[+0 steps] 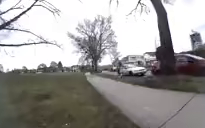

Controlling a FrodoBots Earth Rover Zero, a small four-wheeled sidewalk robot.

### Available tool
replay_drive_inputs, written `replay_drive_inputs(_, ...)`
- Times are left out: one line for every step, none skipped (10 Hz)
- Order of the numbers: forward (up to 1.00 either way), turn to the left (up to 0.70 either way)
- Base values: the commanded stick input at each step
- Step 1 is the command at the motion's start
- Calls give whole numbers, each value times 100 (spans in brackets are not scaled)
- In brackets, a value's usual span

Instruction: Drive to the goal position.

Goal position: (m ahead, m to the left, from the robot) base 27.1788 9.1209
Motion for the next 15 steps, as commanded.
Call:
replay_drive_inputs(70,0)
replay_drive_inputs(70,0)
replay_drive_inputs(70,0)
replay_drive_inputs(70,0)
replay_drive_inputs(70,0)
replay_drive_inputs(70,0)
replay_drive_inputs(70,0)
replay_drive_inputs(70,0)
replay_drive_inputs(70,0)
replay_drive_inputs(70,0)
replay_drive_inputs(70,0)
replay_drive_inputs(70,0)
replay_drive_inputs(70,0)
replay_drive_inputs(70,0)
replay_drive_inputs(70,0)
